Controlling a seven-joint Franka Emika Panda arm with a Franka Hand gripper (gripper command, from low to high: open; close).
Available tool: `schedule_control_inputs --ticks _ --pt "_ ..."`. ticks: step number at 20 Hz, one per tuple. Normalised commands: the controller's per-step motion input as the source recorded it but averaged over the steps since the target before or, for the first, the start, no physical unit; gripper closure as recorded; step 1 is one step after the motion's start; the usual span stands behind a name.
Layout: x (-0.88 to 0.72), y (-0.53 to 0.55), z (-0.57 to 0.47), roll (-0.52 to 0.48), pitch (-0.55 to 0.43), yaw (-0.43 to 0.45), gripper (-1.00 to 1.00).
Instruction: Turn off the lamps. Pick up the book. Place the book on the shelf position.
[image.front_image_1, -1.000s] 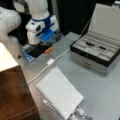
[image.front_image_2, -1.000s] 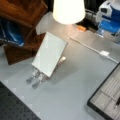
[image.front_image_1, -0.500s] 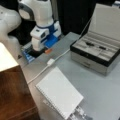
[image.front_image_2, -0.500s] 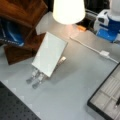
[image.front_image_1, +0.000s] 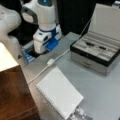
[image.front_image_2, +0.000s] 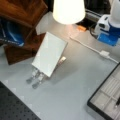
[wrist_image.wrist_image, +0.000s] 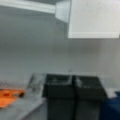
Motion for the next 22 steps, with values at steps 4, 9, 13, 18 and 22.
schedule_control_inputs --ticks 4,9,13,18,22 --pt "-0.5 -0.16 -0.52 0.109 -0.389 0.099 1.0" --pt "-0.53 -0.22 -0.47 0.111 -0.422 0.1 1.0" --pt "-0.57 -0.26 -0.44 0.116 -0.461 0.102 1.0" --pt "-0.62 -0.25 -0.44 0.123 -0.479 0.085 1.0" --pt "-0.65 -0.27 -0.45 0.122 -0.497 0.08 1.0"
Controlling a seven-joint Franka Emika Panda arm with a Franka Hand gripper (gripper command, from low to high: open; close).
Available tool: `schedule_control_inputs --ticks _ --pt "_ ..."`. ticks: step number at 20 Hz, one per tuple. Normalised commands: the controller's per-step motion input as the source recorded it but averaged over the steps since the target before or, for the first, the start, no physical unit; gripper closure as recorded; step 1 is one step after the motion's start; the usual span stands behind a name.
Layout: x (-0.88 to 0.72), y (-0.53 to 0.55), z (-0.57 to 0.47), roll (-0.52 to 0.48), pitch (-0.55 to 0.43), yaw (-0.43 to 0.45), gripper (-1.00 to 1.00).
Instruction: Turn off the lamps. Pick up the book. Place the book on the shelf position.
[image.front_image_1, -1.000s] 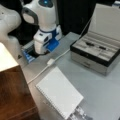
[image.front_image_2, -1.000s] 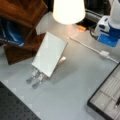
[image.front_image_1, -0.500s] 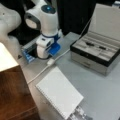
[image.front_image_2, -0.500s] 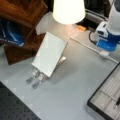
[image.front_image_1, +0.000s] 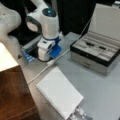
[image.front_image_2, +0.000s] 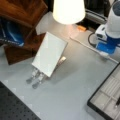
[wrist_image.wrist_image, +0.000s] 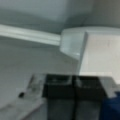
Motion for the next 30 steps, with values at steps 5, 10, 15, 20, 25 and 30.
schedule_control_inputs --ticks 5,10,15,20,25,30 --pt "-0.67 -0.32 -0.47 0.127 -0.518 0.089 1.0" --pt "-0.72 -0.37 -0.45 0.15 -0.521 0.105 1.0" --pt "-0.79 -0.35 -0.44 0.154 -0.526 0.075 1.0" --pt "-0.84 -0.32 -0.46 0.121 -0.534 0.033 1.0" --pt "-0.9 -0.29 -0.5 0.087 -0.529 0.035 1.0" --pt "-0.95 -0.28 -0.53 0.007 -0.504 0.02 1.0"
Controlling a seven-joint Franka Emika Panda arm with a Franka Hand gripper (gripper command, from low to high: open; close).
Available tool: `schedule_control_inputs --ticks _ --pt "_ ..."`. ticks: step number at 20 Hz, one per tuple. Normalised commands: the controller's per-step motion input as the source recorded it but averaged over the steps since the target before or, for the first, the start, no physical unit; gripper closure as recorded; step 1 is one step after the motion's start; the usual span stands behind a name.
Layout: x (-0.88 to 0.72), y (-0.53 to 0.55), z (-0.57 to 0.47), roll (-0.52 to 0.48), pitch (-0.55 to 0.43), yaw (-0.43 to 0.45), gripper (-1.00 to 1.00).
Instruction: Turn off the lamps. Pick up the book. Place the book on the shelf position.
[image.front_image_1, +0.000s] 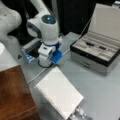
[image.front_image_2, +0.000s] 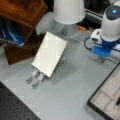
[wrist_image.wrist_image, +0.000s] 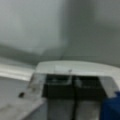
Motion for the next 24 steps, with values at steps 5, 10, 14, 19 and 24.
schedule_control_inputs --ticks 5,10,14,19,24 --pt "-0.97 -0.26 -0.61 -0.059 -0.501 0.0 1.0" --pt "-1.0 -0.2 -0.65 -0.084 -0.481 0.019 1.0" --pt "-1.0 -0.2 -0.66 -0.082 -0.466 0.037 1.0" --pt "-1.0 -0.23 -0.67 -0.058 -0.458 0.035 1.0" --pt "-1.0 -0.3 -0.66 -0.018 -0.456 0.032 1.0"
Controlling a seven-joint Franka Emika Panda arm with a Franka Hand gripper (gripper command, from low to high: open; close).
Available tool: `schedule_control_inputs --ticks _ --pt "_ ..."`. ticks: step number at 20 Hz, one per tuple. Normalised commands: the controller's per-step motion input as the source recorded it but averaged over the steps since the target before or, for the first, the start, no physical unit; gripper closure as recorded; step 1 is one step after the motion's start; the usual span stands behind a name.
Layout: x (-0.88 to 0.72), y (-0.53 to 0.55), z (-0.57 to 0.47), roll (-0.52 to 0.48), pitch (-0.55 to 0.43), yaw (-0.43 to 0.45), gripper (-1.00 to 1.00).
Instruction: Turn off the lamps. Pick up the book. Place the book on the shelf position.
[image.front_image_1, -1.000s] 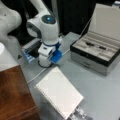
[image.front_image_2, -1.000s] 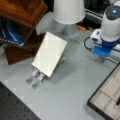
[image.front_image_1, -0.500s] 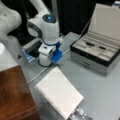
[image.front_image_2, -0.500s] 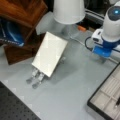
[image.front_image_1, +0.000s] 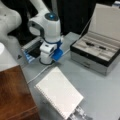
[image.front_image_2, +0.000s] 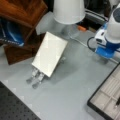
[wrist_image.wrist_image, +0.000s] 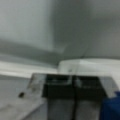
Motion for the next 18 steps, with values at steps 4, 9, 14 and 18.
schedule_control_inputs --ticks 4,9,14,18 --pt "-1.0 -0.36 -0.54 0.005 -0.419 0.032 1.0" --pt "-1.0 -0.38 -0.34 0.025 -0.363 0.019 1.0" --pt "-0.95 -0.32 -0.07 0.063 -0.37 -0.026 1.0" --pt "-0.74 -0.21 0.08 0.099 -0.416 -0.067 1.0"
